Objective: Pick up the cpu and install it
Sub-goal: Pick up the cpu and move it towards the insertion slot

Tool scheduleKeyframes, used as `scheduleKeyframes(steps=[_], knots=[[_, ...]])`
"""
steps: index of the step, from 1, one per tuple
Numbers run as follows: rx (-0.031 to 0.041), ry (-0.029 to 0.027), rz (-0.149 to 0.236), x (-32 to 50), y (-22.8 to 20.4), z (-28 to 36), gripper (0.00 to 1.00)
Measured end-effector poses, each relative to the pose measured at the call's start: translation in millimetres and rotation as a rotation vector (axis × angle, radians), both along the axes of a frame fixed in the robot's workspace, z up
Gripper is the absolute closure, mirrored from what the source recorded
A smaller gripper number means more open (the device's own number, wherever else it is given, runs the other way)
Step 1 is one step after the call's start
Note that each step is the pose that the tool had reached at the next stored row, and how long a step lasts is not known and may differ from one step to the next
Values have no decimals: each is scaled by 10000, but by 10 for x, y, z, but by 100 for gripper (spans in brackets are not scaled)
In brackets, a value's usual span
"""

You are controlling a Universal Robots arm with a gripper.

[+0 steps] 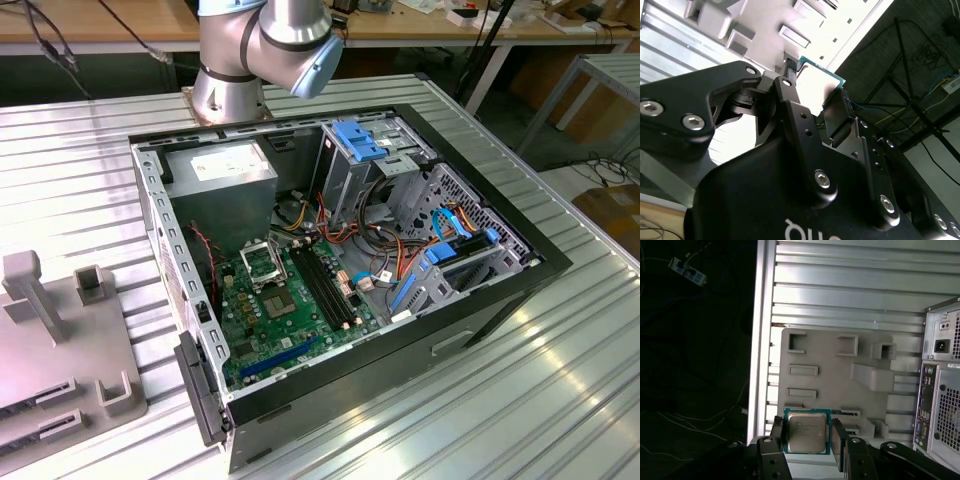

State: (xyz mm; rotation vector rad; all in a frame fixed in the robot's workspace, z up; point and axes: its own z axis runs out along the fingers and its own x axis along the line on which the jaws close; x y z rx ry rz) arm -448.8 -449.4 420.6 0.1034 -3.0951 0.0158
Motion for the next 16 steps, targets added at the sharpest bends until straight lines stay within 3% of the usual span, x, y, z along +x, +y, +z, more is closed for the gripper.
scheduleKeyframes(steps=[16], knots=[[0, 1, 0, 167, 0, 0, 53]])
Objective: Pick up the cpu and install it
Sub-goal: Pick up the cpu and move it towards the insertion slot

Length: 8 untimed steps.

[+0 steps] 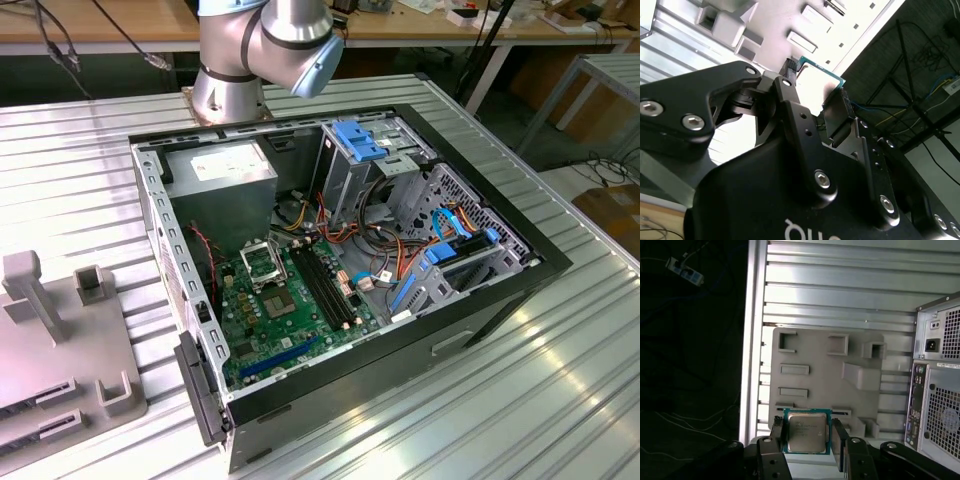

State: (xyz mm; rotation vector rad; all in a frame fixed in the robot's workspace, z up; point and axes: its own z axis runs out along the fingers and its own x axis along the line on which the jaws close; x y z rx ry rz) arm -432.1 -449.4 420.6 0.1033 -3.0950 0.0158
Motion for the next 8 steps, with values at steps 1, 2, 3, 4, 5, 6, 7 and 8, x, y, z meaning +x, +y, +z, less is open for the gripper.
scheduleKeyframes(steps=[1, 2, 3, 4, 5, 6, 7, 8], knots=[[0, 0, 0, 11, 0, 0, 53], [0, -1, 0, 18, 0, -1, 53], [0, -1, 0, 25, 0, 0, 53], [0, 0, 0, 32, 0, 0, 53], [0, 0, 0, 38, 0, 0, 53], [-1, 0, 0, 45, 0, 0, 53], [0, 0, 0, 54, 0, 0, 53], [0, 0, -1, 60, 0, 0, 53]])
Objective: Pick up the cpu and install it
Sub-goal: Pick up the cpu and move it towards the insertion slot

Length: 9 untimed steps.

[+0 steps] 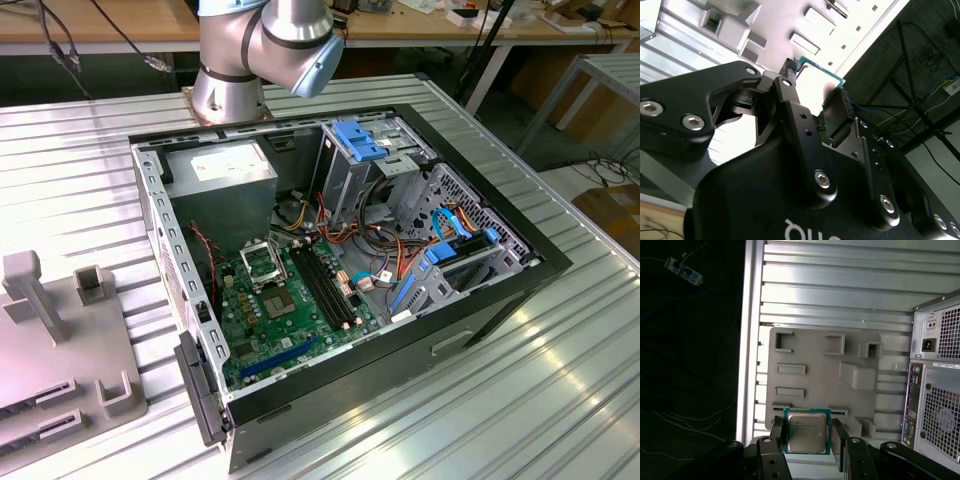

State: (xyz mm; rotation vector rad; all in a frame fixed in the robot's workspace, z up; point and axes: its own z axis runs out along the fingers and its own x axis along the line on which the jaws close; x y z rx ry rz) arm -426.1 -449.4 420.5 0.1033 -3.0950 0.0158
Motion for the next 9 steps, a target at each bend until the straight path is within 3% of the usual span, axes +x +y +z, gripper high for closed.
scheduleKeyframes(steps=[9], knots=[[0, -1, 1, 63, -1, 0, 53]])
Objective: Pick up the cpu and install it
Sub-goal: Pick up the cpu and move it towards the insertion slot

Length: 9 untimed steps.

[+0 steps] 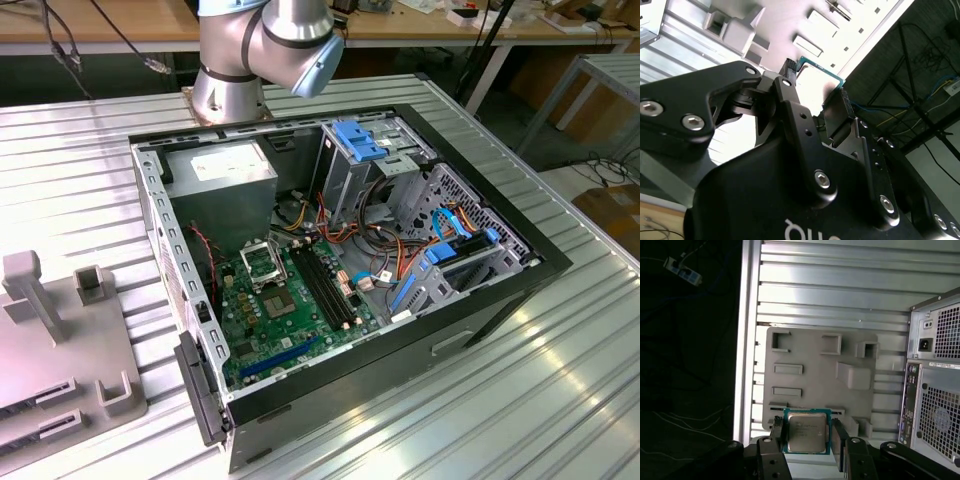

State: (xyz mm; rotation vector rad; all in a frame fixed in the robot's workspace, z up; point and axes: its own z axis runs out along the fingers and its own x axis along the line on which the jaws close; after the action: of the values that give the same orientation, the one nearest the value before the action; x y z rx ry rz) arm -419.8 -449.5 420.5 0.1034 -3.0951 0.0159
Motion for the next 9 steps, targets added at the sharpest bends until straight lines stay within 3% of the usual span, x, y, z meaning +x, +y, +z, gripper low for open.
scheduleKeyframes(steps=[9], knots=[[0, 0, 0, 71, 0, 0, 53]])
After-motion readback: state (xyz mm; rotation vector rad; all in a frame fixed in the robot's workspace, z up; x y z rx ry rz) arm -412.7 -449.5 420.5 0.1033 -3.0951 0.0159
